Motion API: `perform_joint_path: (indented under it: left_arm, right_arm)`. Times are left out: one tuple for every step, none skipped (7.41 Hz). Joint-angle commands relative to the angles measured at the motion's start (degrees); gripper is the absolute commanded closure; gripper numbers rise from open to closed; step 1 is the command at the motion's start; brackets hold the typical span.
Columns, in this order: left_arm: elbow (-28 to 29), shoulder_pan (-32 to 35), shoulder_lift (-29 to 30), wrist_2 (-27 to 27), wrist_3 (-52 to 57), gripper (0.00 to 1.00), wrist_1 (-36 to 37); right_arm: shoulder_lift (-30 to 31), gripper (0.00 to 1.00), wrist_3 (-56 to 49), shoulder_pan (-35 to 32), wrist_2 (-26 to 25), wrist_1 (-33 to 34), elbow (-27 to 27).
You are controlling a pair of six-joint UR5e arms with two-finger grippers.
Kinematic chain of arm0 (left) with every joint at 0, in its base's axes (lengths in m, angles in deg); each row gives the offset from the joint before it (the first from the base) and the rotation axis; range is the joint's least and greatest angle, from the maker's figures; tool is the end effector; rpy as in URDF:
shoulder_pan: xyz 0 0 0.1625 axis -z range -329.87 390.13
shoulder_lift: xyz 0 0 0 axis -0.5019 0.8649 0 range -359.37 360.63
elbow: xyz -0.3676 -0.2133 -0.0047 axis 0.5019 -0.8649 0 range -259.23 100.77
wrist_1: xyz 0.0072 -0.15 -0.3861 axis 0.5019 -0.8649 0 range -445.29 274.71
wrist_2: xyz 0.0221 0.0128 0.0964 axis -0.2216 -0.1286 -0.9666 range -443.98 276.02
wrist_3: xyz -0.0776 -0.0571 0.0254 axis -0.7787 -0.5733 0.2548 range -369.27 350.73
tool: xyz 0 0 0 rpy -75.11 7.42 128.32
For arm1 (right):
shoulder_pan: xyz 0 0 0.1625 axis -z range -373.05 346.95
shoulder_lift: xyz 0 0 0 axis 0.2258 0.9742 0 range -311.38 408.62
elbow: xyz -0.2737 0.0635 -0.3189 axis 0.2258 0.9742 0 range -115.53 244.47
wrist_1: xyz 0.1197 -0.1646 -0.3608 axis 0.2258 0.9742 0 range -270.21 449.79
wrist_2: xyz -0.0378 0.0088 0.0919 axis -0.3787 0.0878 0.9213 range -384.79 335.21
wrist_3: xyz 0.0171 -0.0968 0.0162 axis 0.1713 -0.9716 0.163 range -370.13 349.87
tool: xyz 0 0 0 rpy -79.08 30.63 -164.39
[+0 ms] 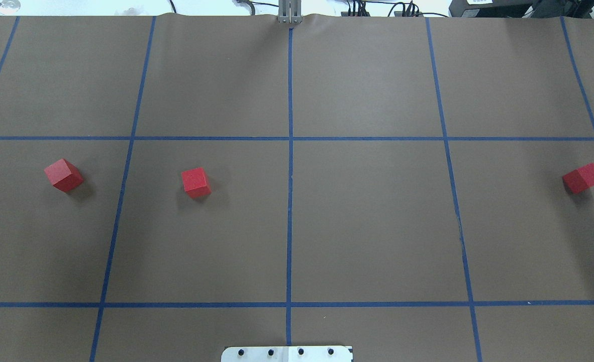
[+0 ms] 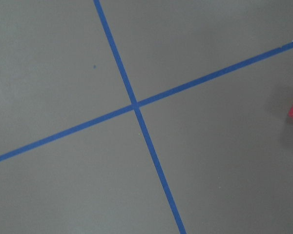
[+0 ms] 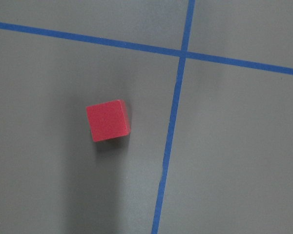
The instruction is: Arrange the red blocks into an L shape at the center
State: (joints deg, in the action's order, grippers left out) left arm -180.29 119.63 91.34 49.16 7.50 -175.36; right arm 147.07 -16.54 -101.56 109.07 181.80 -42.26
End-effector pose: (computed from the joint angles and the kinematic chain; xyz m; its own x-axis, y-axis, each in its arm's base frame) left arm -0.0609 -0.5023 0.5582 0.6950 0.4227 -0.5816 -0.2183 0.8948 0.3894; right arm 0.0529 -0.4341 0.5869 0.7115 -0.2047 0.6722 0.1059 0.9769 0.1854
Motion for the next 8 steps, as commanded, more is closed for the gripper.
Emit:
perform_joint_path:
  left_arm:
    - [1.3, 0.0, 2.0, 0.5, -0.1, 0.00, -4.1]
    - [1.7, 0.1, 2.0, 0.5, -0.1, 0.00, -5.1]
    - [2.9, 0.0, 2.0, 0.5, -0.1, 0.00, -6.9]
    - [3.3, 0.0, 1.8, 0.4, -0.1, 0.00, -12.3]
    - [5.0, -0.6, 1.0, 0.4, -0.1, 0.00, -15.4]
    - [5.5, -1.9, 1.1, 0.4, -0.1, 0.00, -15.6]
    - [5.5, -2.1, 1.3, 0.4, -0.1, 0.00, -15.6]
    - [5.5, -2.1, 1.3, 0.4, -0.1, 0.00, -15.6]
  right_arm:
    - [-1.2, 0.00, 2.2, 0.0, 0.1, -8.5, 1.8]
    - [-1.1, 0.00, 2.3, 0.0, 0.0, -8.7, 2.3]
    - [-1.1, 0.00, 2.2, 0.1, 0.2, -9.6, 2.4]
    - [-0.6, 0.00, 2.6, 1.1, 0.5, -14.0, 2.9]
    - [-0.9, 0.00, 2.5, 4.4, 1.4, -15.3, 5.9]
    - [-1.1, 0.01, 2.5, 8.1, 0.9, -15.4, 6.7]
    - [-1.2, 0.01, 2.6, 8.9, 0.7, -15.4, 8.1]
    - [-1.5, 0.00, 4.8, 10.5, 0.7, -16.1, 8.4]
